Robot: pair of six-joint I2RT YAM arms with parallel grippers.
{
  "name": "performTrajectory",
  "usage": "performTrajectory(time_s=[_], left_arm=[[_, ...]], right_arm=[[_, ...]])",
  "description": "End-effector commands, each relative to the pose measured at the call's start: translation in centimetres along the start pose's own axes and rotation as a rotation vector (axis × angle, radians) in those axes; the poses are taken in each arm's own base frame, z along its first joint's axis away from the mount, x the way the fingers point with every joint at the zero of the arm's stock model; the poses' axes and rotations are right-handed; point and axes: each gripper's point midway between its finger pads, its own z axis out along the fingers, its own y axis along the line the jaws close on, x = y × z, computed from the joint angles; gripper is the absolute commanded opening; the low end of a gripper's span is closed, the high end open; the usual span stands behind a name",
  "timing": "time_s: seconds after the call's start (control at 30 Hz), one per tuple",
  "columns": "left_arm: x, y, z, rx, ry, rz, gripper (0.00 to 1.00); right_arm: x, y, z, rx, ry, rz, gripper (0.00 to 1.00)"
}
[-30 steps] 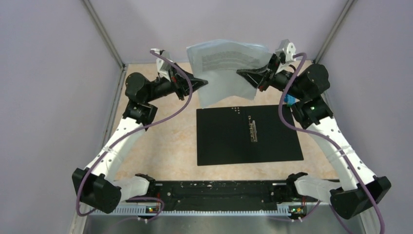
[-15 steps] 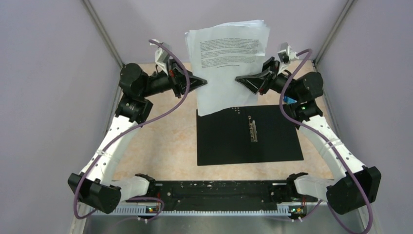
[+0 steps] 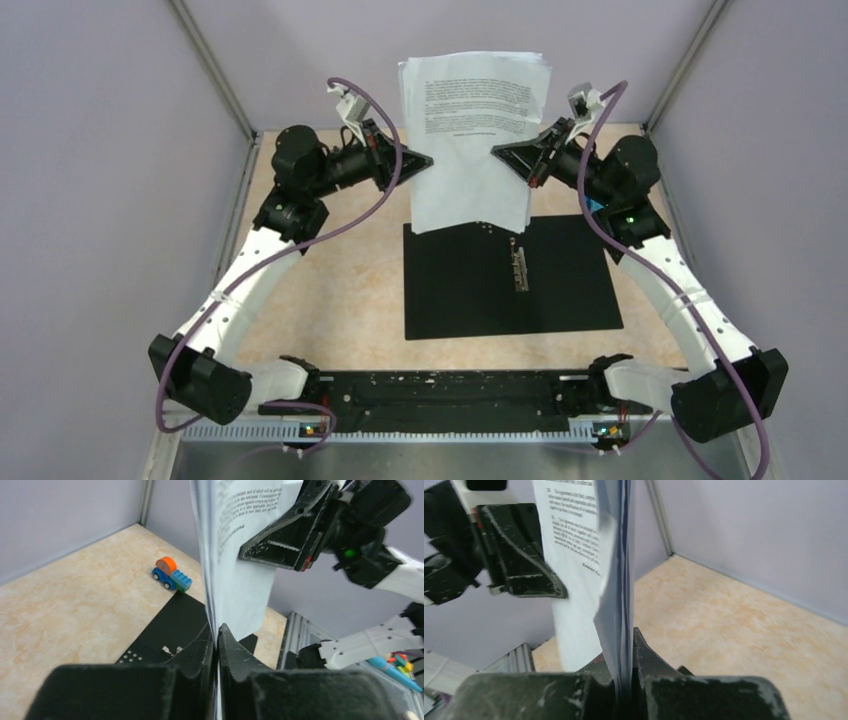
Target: Put the files into the folder
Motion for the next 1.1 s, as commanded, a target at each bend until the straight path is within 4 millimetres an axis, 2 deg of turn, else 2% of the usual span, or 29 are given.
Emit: performTrajectory(time_s=[0.0, 0.13, 0.23, 0.37, 0.5, 0.6, 0.83, 0.9, 1.03, 1.07], left_arm=[[1.7, 2.9, 2.6, -0.164, -0.035, -0.005, 0.19], [5.7, 6.4, 5.5, -0.366, -0.070, -0.136, 0.46], [9.4, 9.2, 7.1, -0.585, -0.079, -0.171, 0.52], [16.6, 11.3, 8.9, -0.800, 0.006, -0.228, 0.54], [22.8, 10.5, 11.5, -0.862, 0.094, -0.228, 0.51], [26.1, 9.5, 13.4, -0.886, 0.157, -0.197, 0.47], [31.0, 7.7, 16.3, -0.901, 0.257, -0.140, 0.48], [31.7, 7.1, 17.0, -0.906, 0.274, -0.118, 0.48], [33.8, 7.2, 17.6, -0.941, 0.325, -0.065, 0.46], [33.8, 7.2, 18.0, -0.944, 0.327, -0.057, 0.46]], right_arm=[[-2.0, -2.6, -2.8, 0.283, 0.010, -0.073, 0.00], [-1.4, -4.7, -5.4, 0.470, 0.090, -0.113, 0.00], [-0.6, -7.0, -7.7, 0.641, 0.145, -0.137, 0.00], [-0.4, -8.7, -10.5, 0.811, 0.154, -0.159, 0.00], [-1.1, -9.1, -12.1, 0.895, 0.153, -0.176, 0.00], [-1.6, -9.4, -12.9, 0.944, 0.152, -0.187, 0.00], [-1.7, -9.9, -14.1, 1.010, 0.167, -0.201, 0.00], [-1.9, -10.1, -14.7, 1.043, 0.165, -0.201, 0.00], [-3.1, -10.5, -16.5, 1.152, 0.136, -0.209, 0.00], [-3.4, -10.4, -16.7, 1.165, 0.130, -0.209, 0.00]])
